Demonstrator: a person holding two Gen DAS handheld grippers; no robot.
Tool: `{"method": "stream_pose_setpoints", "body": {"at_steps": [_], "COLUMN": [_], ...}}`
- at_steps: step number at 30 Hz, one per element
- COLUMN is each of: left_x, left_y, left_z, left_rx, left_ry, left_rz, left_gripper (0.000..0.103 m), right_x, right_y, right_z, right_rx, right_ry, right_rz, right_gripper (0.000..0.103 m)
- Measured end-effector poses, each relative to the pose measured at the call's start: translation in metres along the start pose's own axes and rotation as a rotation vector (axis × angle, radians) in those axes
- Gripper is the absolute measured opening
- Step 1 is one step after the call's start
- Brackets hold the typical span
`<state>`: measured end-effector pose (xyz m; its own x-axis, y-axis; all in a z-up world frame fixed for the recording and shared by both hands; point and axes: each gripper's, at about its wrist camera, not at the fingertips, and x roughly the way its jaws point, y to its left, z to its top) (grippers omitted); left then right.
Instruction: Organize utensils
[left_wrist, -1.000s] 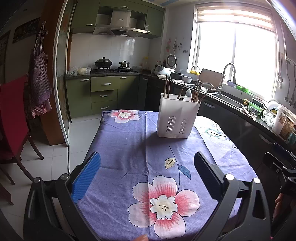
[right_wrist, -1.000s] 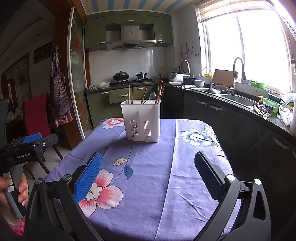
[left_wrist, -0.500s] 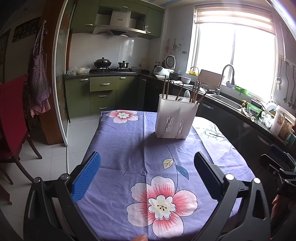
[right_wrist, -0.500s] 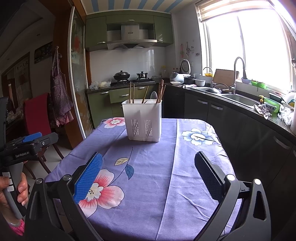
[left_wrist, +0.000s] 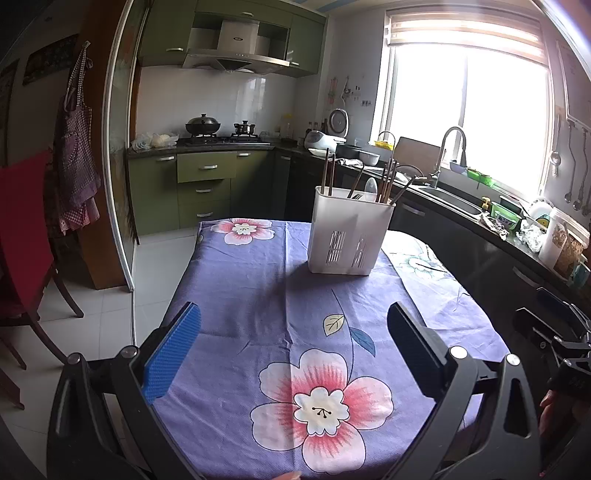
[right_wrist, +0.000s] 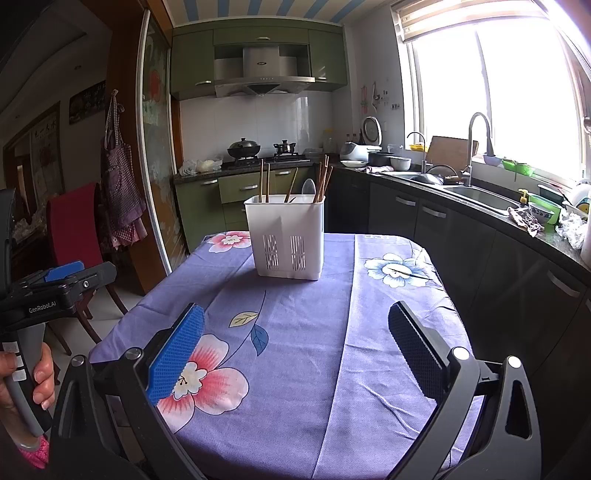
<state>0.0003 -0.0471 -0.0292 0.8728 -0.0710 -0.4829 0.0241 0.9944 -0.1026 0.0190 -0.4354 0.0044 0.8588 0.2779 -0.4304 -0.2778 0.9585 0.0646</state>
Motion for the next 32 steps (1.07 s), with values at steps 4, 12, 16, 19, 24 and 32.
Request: {"method": "stream_pose_setpoints", "body": {"at_steps": [4, 12, 16, 19, 24, 32], "left_x": [0.0, -0.001, 0.001, 0.004, 0.007, 0.025], "left_y": [-0.001, -0.004, -0.003, 0.002, 0.001, 0.004], "left_z": [0.0, 0.001, 0.002, 0.002, 0.002, -0.002], "left_rx": [0.004, 0.034, 0.02, 0.007, 0.021, 0.022], "left_ry": [-0.001, -0.019, -0.014, -0.007, 0.002, 0.054], "left_rz": [0.006, 0.012, 0.018, 0.002, -0.002, 0.017], "left_gripper": [0.096, 0.096, 0.096, 0.096, 0.096, 0.096], "right_x": [0.002, 0.004, 0.005, 0.005, 0.008, 0.013], "right_y": [0.001, 0.001, 0.001, 0.0, -0.001, -0.005], "right_z": [-0.001, -0.004, -0.004, -0.004, -0.006, -0.007], "right_rx": [-0.002, -0.003, -0.004, -0.004, 0.001, 0.003], "right_ry": [0.004, 0.008, 0.01, 0.01, 0.017, 0.033], "right_rz": [0.0, 0.002, 0.003, 0.002, 0.006, 0.007], "right_gripper": [0.098, 0.098, 0.098, 0.098, 0.098, 0.098]}}
